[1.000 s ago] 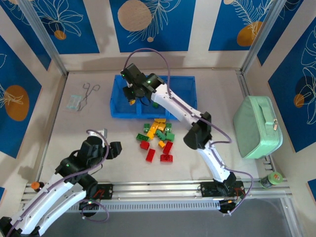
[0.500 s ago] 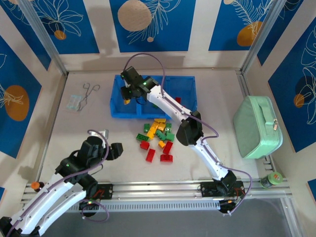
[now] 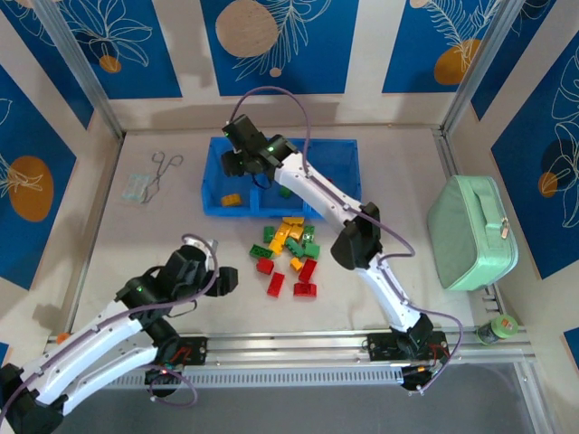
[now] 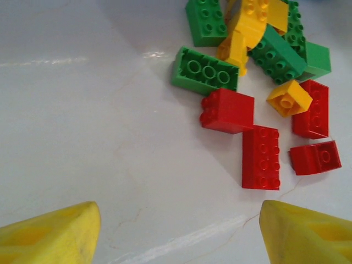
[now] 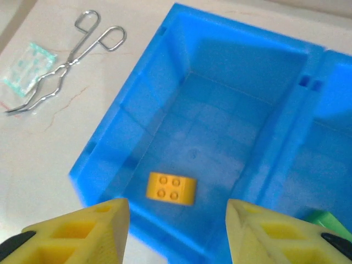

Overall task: Sort the legos into containers by color
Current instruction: Place the lego in the container, then pick up the lego from the center of the table.

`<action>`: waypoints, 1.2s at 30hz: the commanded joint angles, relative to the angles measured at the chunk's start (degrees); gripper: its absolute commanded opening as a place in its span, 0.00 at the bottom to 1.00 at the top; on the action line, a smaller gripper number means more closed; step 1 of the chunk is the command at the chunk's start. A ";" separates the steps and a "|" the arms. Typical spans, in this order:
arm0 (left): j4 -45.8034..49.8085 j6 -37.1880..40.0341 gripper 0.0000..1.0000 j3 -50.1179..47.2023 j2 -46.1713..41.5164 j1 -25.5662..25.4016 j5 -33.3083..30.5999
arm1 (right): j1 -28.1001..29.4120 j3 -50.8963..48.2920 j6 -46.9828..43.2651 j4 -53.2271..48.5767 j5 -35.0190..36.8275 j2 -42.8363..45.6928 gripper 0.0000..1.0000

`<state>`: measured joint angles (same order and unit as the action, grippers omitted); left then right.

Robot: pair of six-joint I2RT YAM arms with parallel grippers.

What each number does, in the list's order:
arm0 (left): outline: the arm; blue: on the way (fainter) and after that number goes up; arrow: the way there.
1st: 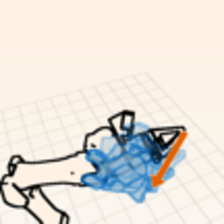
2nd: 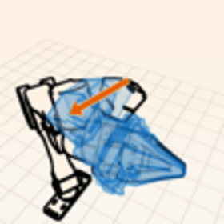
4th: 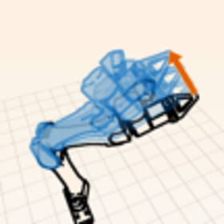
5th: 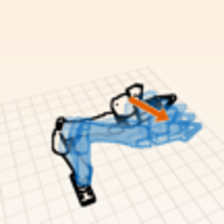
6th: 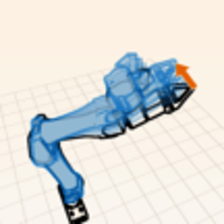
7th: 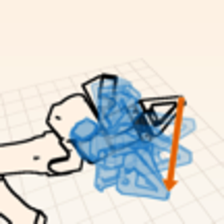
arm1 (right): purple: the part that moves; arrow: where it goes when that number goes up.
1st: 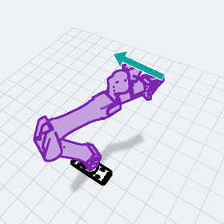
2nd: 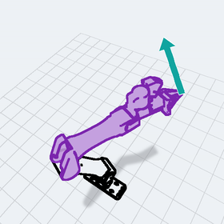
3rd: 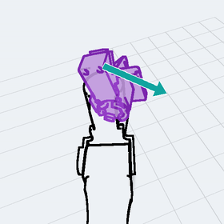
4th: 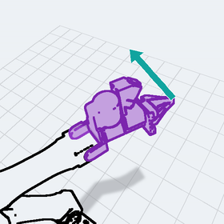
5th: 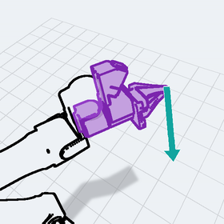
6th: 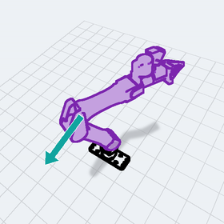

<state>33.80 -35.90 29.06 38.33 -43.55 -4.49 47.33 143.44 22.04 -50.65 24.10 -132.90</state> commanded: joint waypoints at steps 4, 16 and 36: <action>-8.20 3.42 0.77 5.41 11.13 -3.00 0.95 | 1.25 -24.22 1.45 8.55 4.30 21.63 0.51; -16.09 9.84 0.70 19.95 39.15 -3.04 2.88 | -2.70 -76.11 15.24 16.30 6.93 52.31 0.59; -8.55 14.37 0.48 33.81 61.21 -2.54 -2.19 | -7.59 -100.50 22.34 16.93 4.93 74.67 0.62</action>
<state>22.59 -22.35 61.58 98.41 -46.19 -5.32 40.12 43.64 43.11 -35.24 29.87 -58.98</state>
